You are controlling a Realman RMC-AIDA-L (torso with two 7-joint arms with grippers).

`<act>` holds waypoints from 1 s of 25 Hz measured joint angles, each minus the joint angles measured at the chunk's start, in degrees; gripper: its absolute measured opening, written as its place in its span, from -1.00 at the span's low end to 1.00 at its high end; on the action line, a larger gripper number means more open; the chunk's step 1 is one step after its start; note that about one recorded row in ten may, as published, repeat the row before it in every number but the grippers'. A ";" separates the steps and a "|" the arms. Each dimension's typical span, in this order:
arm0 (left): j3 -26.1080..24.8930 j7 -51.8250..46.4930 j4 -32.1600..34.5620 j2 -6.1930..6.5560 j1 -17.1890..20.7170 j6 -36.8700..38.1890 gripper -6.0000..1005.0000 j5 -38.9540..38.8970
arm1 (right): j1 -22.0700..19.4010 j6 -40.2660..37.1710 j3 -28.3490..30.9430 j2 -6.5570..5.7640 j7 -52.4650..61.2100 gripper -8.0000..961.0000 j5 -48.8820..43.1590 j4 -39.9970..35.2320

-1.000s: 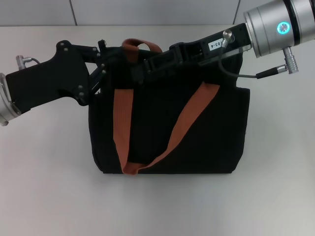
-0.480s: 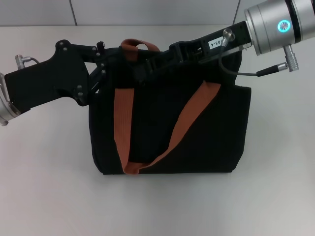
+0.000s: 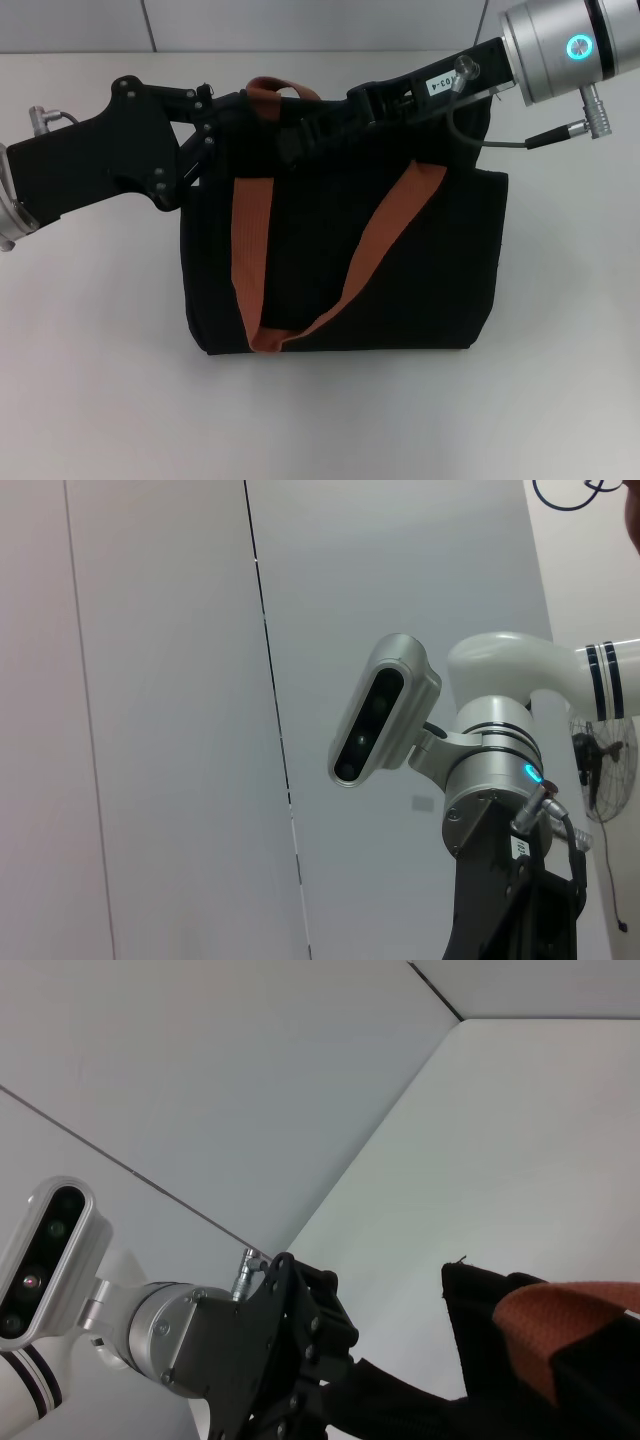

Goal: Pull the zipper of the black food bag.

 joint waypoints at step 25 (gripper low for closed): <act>-0.02 -3.50 -0.06 -0.35 -2.95 -0.17 -0.94 -0.44 | -0.10 1.61 -1.46 1.16 -0.78 -0.20 -0.12 -1.81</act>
